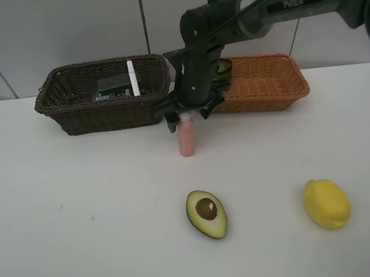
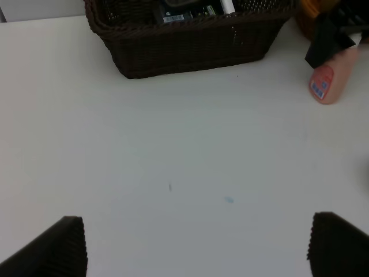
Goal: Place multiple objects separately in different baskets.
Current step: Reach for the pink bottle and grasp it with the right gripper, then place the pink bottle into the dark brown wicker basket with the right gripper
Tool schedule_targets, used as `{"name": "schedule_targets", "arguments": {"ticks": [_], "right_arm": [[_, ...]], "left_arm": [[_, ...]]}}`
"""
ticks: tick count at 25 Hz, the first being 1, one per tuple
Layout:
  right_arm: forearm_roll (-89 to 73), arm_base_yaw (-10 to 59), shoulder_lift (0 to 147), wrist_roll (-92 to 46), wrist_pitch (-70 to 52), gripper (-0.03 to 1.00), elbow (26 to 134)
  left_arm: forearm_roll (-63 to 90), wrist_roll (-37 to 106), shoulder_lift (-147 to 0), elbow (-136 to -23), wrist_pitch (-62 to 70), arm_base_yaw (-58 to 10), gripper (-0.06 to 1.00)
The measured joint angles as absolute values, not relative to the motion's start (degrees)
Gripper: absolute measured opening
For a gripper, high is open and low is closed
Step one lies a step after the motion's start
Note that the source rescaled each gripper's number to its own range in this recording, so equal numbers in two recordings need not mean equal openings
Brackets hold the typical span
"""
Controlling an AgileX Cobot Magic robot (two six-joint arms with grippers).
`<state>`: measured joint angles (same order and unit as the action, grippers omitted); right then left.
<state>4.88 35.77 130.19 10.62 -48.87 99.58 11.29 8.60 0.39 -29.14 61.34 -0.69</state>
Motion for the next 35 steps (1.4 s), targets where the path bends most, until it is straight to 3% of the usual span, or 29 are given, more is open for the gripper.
{"name": "schedule_targets", "arguments": {"ticks": [6, 15, 17, 28, 35], "right_arm": [[4.28, 35.77, 131.31, 10.76, -49.63, 0.43, 99.82], [4.43, 35.77, 130.14, 10.7, -52.84, 0.39, 99.84], [4.72, 35.77, 128.36, 10.76, -52.95, 0.22, 99.67], [4.89, 35.77, 117.29, 10.7, -43.32, 0.23, 99.67], [2.3, 35.77, 117.68, 10.7, -19.12, 0.23, 99.67]], "left_arm": [[11.29, 8.6, 0.39, -29.14, 61.34, -0.69, 1.0], [11.29, 8.6, 0.39, -29.14, 61.34, -0.69, 1.0], [11.29, 8.6, 0.39, -29.14, 61.34, -0.69, 1.0], [11.29, 8.6, 0.39, -29.14, 61.34, -0.69, 1.0], [11.29, 8.6, 0.39, -29.14, 61.34, -0.69, 1.0]]}}
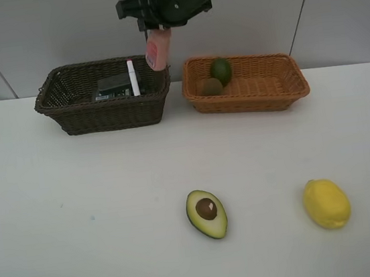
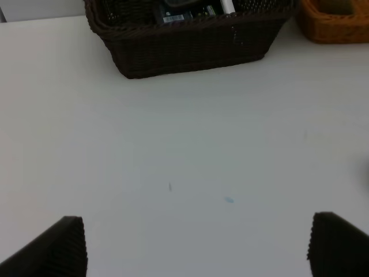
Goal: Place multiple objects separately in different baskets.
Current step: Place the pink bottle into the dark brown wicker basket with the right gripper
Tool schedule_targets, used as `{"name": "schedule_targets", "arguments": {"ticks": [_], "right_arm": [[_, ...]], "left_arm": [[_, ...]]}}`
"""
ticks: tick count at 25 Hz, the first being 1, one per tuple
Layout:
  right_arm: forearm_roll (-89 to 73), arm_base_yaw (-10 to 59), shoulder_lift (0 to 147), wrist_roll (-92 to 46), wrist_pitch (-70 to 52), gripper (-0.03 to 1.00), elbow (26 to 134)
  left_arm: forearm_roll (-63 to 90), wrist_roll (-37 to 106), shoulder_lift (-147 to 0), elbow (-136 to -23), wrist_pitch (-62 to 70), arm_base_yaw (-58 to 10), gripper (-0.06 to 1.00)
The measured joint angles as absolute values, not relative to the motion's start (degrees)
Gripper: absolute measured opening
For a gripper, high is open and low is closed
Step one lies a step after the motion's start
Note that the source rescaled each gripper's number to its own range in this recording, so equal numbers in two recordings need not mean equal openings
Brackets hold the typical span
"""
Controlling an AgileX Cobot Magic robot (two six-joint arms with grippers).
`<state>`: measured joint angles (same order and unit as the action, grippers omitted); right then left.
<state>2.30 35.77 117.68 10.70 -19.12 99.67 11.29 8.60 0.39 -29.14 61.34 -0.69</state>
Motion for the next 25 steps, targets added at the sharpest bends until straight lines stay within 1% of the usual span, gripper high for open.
{"name": "schedule_targets", "arguments": {"ticks": [5, 9, 12, 15, 16, 17, 20, 21, 23, 25], "right_arm": [[0.56, 35.77, 122.33, 10.7, 3.5, 0.23, 99.67], [0.0, 35.77, 129.27, 10.7, 17.7, 0.23, 99.67], [0.0, 35.77, 134.07, 10.75, 22.04, 0.23, 99.67], [-0.77, 35.77, 137.1, 10.75, 22.29, 0.24, 99.47], [-0.81, 35.77, 137.59, 10.81, 22.2, 0.3, 99.33], [-0.83, 35.77, 137.79, 10.81, 22.13, 0.41, 99.27], [-0.83, 35.77, 137.78, 10.81, 22.73, 0.77, 99.27], [-0.77, 35.77, 137.73, 10.81, 22.66, 0.87, 99.27], [-0.77, 35.77, 137.46, 10.81, 21.48, 0.96, 99.27], [-0.77, 35.77, 136.48, 10.81, 18.56, 0.99, 99.27]], "left_arm": [[11.29, 8.6, 0.39, -29.14, 61.34, -0.69, 1.0], [11.29, 8.6, 0.39, -29.14, 61.34, -0.69, 1.0], [11.29, 8.6, 0.39, -29.14, 61.34, -0.69, 1.0], [11.29, 8.6, 0.39, -29.14, 61.34, -0.69, 1.0], [11.29, 8.6, 0.39, -29.14, 61.34, -0.69, 1.0], [11.29, 8.6, 0.39, -29.14, 61.34, -0.69, 1.0], [11.29, 8.6, 0.39, -29.14, 61.34, -0.69, 1.0], [11.29, 8.6, 0.39, -29.14, 61.34, -0.69, 1.0], [11.29, 8.6, 0.39, -29.14, 61.34, -0.69, 1.0], [11.29, 8.6, 0.39, -29.14, 61.34, -0.69, 1.0]]}}
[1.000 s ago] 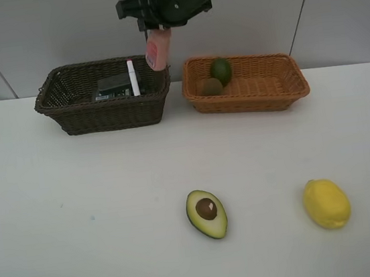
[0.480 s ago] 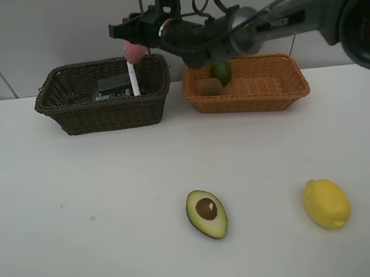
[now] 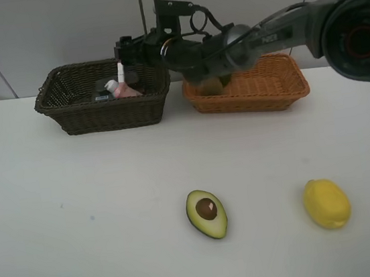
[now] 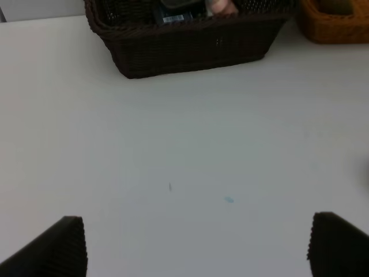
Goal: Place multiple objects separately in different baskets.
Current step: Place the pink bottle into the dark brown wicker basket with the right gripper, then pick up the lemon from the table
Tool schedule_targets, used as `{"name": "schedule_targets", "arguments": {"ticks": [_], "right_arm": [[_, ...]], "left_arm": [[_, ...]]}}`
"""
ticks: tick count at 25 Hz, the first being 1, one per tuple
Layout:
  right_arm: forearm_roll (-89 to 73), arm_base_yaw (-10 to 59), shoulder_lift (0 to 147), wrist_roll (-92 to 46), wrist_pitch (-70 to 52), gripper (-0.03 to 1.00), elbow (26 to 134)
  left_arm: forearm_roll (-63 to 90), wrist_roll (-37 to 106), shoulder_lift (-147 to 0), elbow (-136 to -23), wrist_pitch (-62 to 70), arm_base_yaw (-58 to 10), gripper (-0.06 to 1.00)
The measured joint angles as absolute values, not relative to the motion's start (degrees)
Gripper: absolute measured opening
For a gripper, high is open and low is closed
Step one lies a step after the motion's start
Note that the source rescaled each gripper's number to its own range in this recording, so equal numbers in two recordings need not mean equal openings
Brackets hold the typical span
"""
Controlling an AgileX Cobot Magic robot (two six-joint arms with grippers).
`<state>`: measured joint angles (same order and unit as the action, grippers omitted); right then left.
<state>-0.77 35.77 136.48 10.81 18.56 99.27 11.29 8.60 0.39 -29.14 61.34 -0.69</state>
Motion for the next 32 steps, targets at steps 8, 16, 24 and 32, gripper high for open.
{"name": "schedule_targets", "arguments": {"ticks": [8, 16, 24, 32], "right_arm": [[4.14, 35.5, 122.67, 9.48, -15.34, 1.0, 99.32], [8.71, 28.99, 112.16, 6.31, -60.69, 1.0, 99.49], [6.21, 17.07, 111.57, 5.03, -69.44, 1.0, 98.22], [3.2, 14.15, 102.6, 4.7, -69.51, 1.0, 79.06]], "left_arm": [[11.29, 8.6, 0.39, -29.14, 61.34, -0.69, 1.0], [11.29, 8.6, 0.39, -29.14, 61.34, -0.69, 1.0], [11.29, 8.6, 0.39, -29.14, 61.34, -0.69, 1.0], [11.29, 8.6, 0.39, -29.14, 61.34, -0.69, 1.0]]}}
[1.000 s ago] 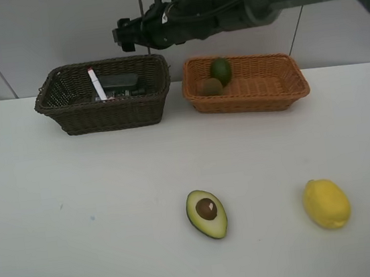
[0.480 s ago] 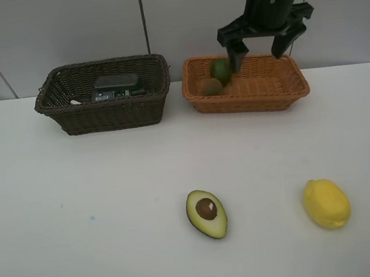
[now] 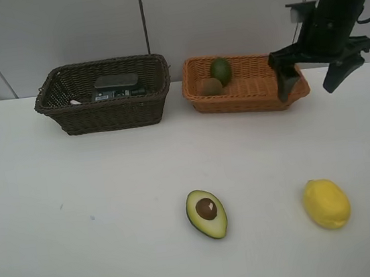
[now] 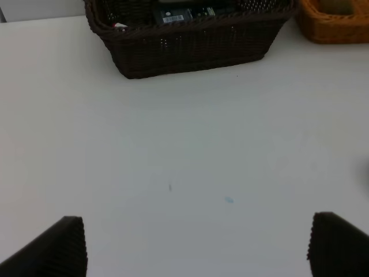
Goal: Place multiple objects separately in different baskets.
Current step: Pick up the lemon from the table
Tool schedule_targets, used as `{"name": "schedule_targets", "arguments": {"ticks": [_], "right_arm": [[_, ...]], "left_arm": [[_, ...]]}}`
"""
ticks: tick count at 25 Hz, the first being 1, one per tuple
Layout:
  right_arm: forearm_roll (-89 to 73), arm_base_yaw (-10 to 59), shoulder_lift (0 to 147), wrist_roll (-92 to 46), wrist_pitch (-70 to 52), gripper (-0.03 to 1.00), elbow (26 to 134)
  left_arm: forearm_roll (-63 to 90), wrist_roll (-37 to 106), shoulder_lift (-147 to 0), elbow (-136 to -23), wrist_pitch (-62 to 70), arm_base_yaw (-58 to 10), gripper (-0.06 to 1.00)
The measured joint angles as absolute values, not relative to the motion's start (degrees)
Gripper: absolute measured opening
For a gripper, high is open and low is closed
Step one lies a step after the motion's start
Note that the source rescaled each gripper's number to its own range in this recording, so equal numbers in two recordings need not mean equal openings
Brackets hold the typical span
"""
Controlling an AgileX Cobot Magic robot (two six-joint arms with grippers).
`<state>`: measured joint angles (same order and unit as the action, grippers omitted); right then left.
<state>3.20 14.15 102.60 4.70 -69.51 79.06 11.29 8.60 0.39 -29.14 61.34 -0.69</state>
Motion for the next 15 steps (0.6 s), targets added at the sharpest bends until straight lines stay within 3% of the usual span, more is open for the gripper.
{"name": "schedule_targets", "arguments": {"ticks": [9, 15], "right_arm": [[-3.47, 14.29, 84.47, 4.81, -70.08, 1.0, 57.5], [-4.07, 14.29, 83.09, 4.81, -66.38, 1.0, 49.49]], "left_arm": [[11.29, 8.6, 0.39, -29.14, 61.34, -0.69, 1.0], [11.29, 8.6, 0.39, -29.14, 61.34, -0.69, 1.0]]}}
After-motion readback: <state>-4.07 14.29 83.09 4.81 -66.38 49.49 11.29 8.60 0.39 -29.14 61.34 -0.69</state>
